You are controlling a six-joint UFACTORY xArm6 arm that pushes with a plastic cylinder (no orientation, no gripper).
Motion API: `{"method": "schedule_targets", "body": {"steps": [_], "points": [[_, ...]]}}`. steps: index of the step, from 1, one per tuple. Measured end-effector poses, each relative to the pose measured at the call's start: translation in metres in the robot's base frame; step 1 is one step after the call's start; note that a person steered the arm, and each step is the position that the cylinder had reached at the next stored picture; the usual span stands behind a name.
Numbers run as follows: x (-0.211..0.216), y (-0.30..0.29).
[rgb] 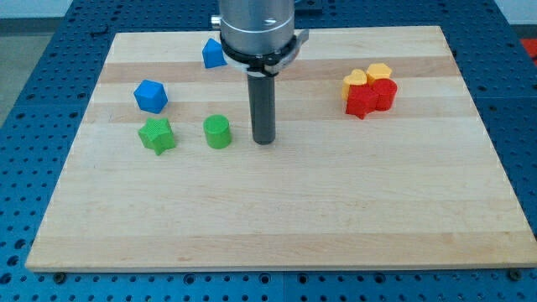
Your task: Push the blue triangle to the right side of the blue cube
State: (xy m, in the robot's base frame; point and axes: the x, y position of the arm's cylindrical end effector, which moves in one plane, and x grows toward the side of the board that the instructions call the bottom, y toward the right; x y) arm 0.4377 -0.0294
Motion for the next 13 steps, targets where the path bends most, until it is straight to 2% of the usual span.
{"method": "schedule_targets", "body": {"steps": [3, 4, 5, 8, 9, 11, 13], "points": [[-0.016, -0.091], [-0.013, -0.078], [-0.034, -0.024], [-0.207, 0.016], [-0.24, 0.01], [-0.226, -0.034], [-0.182, -0.093]]}}
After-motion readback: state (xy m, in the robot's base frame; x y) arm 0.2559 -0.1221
